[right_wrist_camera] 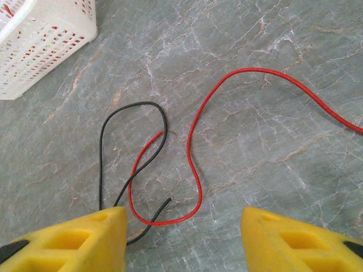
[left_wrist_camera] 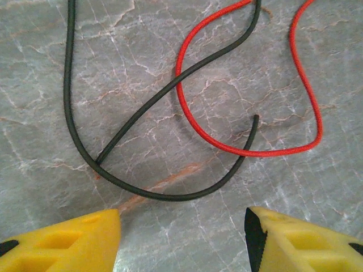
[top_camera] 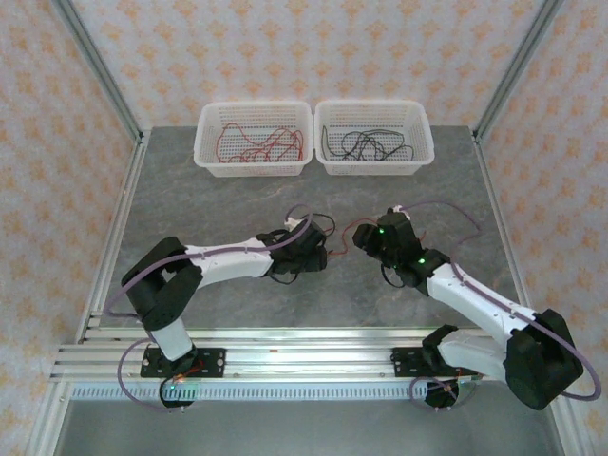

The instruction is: Untangle the cables

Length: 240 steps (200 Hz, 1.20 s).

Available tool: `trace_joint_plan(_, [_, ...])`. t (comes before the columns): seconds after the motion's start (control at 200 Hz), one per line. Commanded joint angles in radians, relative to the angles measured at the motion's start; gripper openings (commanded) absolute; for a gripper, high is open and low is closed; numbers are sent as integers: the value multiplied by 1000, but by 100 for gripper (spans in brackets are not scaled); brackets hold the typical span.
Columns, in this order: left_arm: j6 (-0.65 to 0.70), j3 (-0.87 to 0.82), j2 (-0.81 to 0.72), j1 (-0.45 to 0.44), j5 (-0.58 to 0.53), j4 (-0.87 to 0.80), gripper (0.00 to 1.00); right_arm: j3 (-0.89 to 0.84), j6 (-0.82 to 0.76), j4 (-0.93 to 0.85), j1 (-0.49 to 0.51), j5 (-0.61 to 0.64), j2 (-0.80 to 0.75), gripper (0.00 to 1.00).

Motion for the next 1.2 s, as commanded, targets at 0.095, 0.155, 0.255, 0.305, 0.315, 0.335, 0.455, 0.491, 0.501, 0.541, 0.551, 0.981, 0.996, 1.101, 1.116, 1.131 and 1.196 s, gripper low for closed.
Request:
trace_joint_plan(0.095, [-25, 56, 71, 11, -66, -7, 62, -22, -22, -5, -6, 5, -30, 55])
trace_joint_plan(0.155, [-13, 79, 98, 14, -78, -26, 62, -25, -24, -4, -6, 5, -32, 55])
trace_joint_plan(0.255, [-3, 103, 137, 19, -84, -35, 62, -30, -24, 0, -6, 4, -34, 55])
trace_joint_plan(0.305, [-1, 105, 150, 23, -91, -19, 62, -33, -24, 2, -6, 4, -35, 55])
trace_joint_plan(0.315, [-1, 104, 152, 24, -92, -17, 62, -32, -24, 3, -6, 4, -35, 55])
trace_joint_plan(0.335, [0, 106, 157, 27, -96, -10, 62, -34, -23, 3, -6, 4, -36, 55])
trace_joint_plan(0.455, [19, 127, 171, 54, -159, 3, 62, -39, -22, 4, -6, 1, -37, 55])
trace_joint_plan(0.491, [32, 134, 198, 67, -182, 3, 62, -38, -23, 4, -6, 0, -37, 55])
trace_joint_plan(0.501, [36, 137, 202, 71, -187, 2, 62, -38, -23, 4, -7, -1, -37, 55])
trace_joint_plan(0.541, [57, 148, 209, 91, -211, -2, 62, -38, -24, 3, -6, -1, -37, 55])
trace_joint_plan(0.551, [64, 152, 211, 98, -216, -2, 62, -38, -24, 2, -7, -1, -38, 55])
trace_joint_plan(0.981, [302, 359, 300, 273, -264, 48, 61, -24, -7, -22, -7, -3, -43, 55])
trace_joint_plan(0.996, [301, 360, 298, 273, -261, 49, 61, -24, -7, -22, -7, -1, -44, 55])
trace_joint_plan(1.101, [273, 344, 271, 273, -232, 45, 61, -18, -7, -28, -7, -1, -46, 55])
trace_joint_plan(1.116, [267, 338, 265, 273, -227, 48, 61, -18, -7, -28, -7, -2, -46, 55])
trace_joint_plan(1.131, [260, 331, 258, 273, -221, 50, 61, -16, -8, -28, -6, -3, -46, 55])
trace_joint_plan(1.196, [233, 296, 224, 273, -196, 73, 61, -13, -10, -28, -6, -4, -44, 55])
